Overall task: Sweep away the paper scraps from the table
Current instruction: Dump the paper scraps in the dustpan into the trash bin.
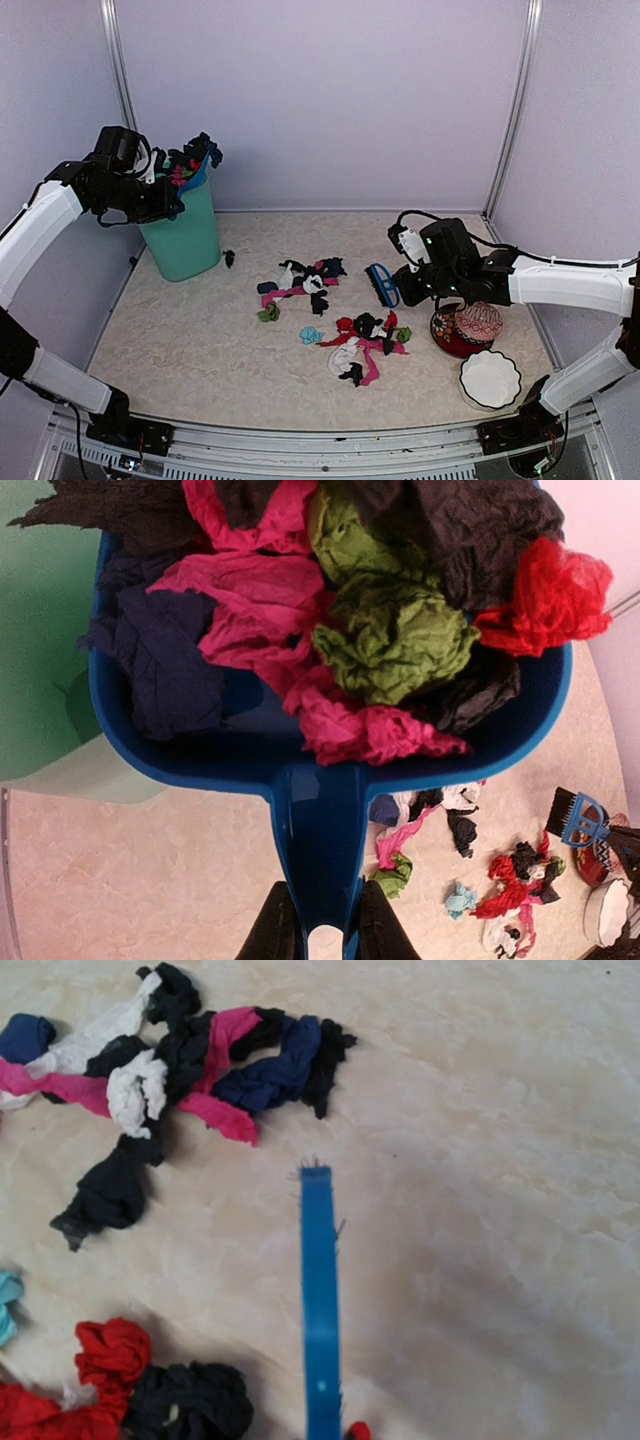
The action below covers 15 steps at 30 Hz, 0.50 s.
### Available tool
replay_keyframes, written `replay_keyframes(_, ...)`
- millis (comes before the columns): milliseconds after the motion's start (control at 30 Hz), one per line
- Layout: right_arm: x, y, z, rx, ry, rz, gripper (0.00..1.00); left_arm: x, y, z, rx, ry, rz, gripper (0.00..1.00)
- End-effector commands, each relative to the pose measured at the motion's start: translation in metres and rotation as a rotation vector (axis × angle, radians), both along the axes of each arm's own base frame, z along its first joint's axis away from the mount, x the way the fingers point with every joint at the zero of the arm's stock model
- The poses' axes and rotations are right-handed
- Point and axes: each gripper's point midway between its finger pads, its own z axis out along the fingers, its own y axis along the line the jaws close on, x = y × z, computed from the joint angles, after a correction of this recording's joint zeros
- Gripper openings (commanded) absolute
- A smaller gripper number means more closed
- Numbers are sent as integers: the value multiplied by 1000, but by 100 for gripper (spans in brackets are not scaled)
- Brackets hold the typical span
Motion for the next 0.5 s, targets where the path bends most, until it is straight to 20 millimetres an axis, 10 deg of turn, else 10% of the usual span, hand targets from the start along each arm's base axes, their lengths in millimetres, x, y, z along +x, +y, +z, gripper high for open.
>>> replay_keyframes(0,7,3,8,36,-14,-10,0,16,2,26,-126,-84,-34,0)
replay_keyframes(467,4,2,7,51,0,-14,0,28,9,27,-506,-59,-93,0)
